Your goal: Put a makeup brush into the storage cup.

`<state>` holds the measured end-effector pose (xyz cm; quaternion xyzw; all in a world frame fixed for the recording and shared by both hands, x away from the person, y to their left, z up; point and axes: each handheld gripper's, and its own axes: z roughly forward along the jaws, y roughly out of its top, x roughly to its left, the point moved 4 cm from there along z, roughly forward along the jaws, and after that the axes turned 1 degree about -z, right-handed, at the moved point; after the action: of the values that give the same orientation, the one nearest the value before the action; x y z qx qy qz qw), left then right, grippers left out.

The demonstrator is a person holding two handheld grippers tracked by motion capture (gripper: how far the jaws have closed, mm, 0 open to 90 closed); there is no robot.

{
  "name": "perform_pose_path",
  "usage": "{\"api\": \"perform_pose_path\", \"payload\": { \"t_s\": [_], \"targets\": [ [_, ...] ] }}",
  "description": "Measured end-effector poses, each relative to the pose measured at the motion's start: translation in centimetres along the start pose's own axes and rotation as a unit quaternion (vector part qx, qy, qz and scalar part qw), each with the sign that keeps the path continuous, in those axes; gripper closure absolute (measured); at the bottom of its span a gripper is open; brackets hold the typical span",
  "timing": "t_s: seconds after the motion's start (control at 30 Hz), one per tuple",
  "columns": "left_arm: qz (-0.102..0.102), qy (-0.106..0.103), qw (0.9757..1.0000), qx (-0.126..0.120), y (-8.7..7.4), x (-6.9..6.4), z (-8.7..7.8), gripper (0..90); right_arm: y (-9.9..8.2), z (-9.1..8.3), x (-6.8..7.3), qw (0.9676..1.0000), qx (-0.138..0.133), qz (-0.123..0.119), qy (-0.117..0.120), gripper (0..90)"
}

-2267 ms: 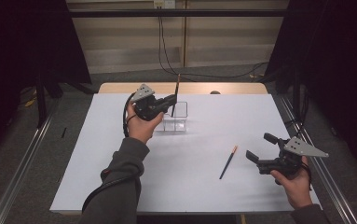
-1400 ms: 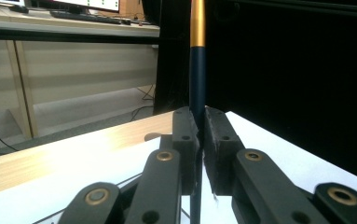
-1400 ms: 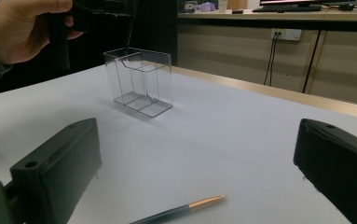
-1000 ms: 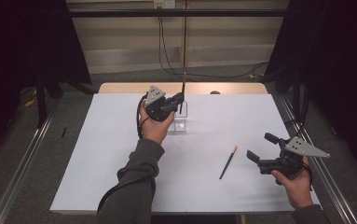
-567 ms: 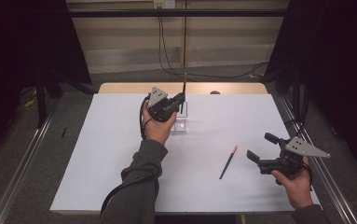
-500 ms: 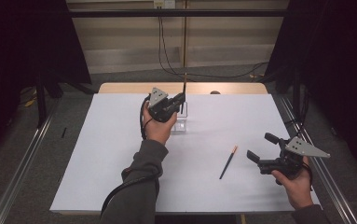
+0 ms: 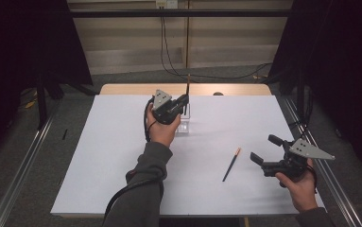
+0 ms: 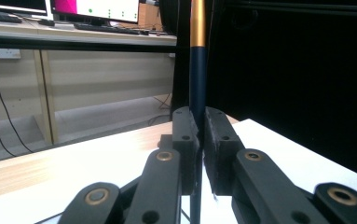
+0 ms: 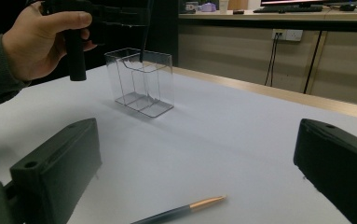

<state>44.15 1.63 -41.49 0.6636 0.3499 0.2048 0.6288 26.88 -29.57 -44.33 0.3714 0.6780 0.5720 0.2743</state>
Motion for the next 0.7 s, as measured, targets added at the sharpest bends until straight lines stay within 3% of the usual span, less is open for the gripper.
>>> {"api": "perform_pose_path", "payload": {
  "t_s": [0.7],
  "targets": [
    [-0.001,0.008,0.9999,0.009,-1.05,0.21,0.65,83.8,-0.02,0.0,-0.09,1.0,-0.001,0.001,0.001,0.4]
  ]
}}
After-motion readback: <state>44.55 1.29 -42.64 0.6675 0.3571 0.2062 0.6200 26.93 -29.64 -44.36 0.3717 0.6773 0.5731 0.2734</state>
